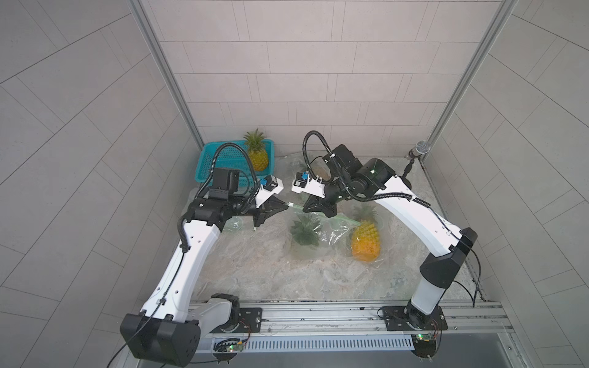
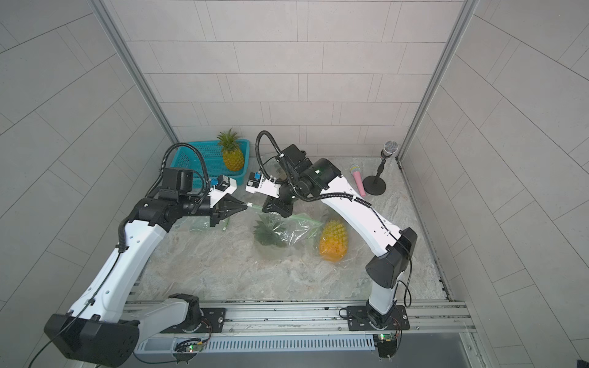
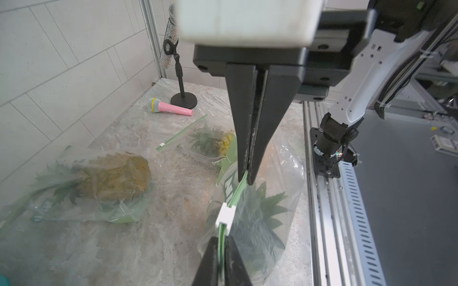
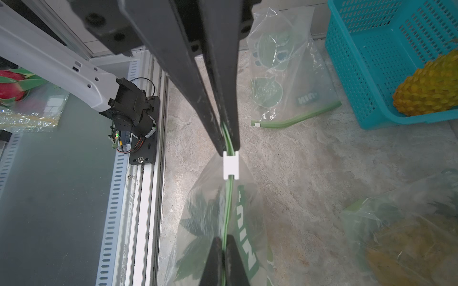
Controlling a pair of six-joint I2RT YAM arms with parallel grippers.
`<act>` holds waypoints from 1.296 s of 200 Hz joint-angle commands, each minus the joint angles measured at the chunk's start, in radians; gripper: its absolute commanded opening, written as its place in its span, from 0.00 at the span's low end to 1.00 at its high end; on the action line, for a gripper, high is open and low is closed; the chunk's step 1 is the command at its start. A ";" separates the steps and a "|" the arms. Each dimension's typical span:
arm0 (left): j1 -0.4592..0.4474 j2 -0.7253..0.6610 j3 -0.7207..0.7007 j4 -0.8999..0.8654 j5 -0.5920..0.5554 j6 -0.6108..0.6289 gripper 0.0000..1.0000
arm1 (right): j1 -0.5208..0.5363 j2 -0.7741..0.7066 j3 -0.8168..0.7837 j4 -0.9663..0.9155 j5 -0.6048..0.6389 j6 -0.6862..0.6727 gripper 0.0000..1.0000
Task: Open the zip-top bag and take out the pineapple
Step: Adjust the zipper food storage bag at the center of the board, then unzip the zipper on the zipper food storage bag.
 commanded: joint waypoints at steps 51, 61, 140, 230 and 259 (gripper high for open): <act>-0.011 -0.006 -0.015 0.026 0.039 0.012 0.00 | 0.004 -0.016 0.017 0.028 -0.068 0.008 0.14; -0.013 -0.004 -0.015 0.026 0.042 0.009 0.00 | 0.003 -0.021 0.009 0.053 -0.081 0.022 0.23; -0.013 -0.010 -0.014 0.026 0.042 0.000 0.00 | 0.015 -0.010 -0.032 0.232 -0.107 0.126 0.40; -0.013 -0.012 -0.016 0.026 0.039 -0.008 0.00 | 0.025 0.026 -0.017 0.262 -0.094 0.145 0.37; -0.013 -0.010 -0.015 0.026 0.045 -0.010 0.00 | 0.026 0.045 -0.011 0.264 -0.089 0.146 0.37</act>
